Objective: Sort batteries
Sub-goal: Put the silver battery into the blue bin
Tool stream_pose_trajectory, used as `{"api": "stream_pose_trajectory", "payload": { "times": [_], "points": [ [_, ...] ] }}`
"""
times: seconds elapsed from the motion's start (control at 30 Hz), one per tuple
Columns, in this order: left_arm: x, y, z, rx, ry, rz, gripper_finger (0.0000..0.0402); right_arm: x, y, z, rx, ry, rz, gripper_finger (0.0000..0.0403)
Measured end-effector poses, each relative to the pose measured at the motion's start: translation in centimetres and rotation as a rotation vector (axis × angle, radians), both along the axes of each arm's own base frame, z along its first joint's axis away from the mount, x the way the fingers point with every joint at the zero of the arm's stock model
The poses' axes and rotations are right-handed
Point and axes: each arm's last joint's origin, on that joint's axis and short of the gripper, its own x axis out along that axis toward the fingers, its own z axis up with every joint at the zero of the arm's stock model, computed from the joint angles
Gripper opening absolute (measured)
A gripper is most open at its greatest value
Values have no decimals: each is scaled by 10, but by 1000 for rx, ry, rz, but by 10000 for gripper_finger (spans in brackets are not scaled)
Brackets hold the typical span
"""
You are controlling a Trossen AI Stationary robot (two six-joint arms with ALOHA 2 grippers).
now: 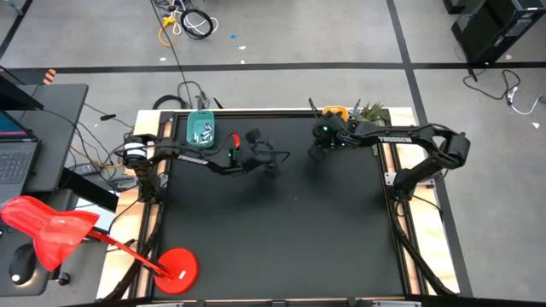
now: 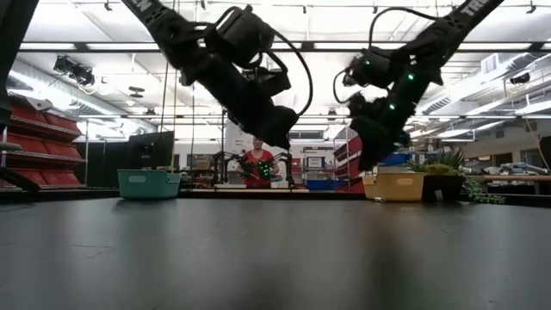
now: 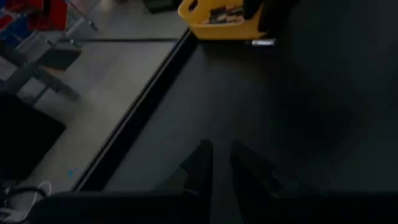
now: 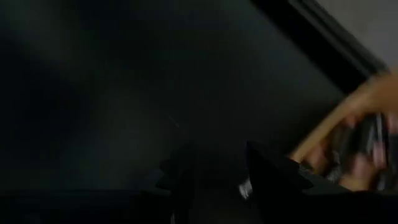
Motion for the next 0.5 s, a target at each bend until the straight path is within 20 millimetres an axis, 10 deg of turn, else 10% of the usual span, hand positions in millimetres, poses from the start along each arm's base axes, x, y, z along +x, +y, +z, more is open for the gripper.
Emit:
{"api": "stream_pose_trajectory", "payload": {
  "times": [0.5],
  "points": [
    [-5, -5, -11, -70, 6, -153, 62, -4, 15, -32, 37, -5, -372, 151]
  ]
}}
